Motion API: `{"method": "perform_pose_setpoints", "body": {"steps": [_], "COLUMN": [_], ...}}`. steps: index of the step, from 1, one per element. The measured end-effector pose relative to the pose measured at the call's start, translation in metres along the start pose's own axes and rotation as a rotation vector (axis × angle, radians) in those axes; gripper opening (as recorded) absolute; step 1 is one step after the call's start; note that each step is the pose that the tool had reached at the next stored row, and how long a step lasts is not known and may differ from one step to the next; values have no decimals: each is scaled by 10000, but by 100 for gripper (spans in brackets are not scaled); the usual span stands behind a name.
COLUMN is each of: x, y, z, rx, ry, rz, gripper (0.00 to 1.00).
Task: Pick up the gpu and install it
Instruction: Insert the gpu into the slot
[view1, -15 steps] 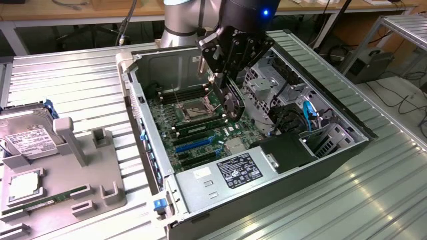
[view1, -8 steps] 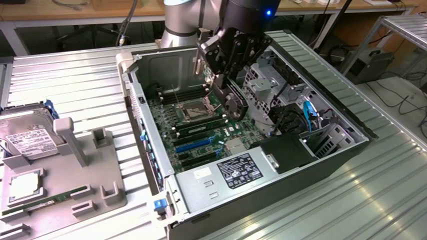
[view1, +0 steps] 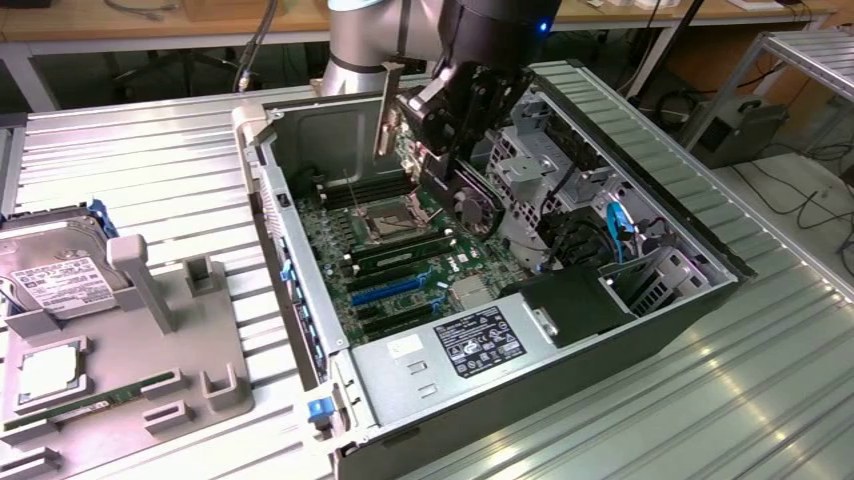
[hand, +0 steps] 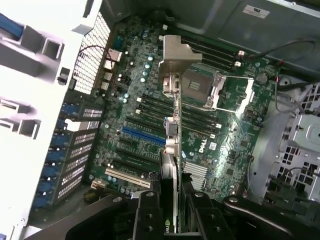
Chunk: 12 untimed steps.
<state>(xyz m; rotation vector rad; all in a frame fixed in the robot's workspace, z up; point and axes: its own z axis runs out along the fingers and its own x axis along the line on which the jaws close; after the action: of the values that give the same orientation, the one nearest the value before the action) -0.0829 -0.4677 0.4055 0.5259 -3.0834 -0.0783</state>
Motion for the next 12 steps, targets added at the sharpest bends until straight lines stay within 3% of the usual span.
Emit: {"method": "perform_pose_setpoints", "body": {"steps": [12], "x": [-2], "y": [-2], "z": [105], "rx": [16], "ry": [98], "rz": [-2412], "gripper": [26]}}
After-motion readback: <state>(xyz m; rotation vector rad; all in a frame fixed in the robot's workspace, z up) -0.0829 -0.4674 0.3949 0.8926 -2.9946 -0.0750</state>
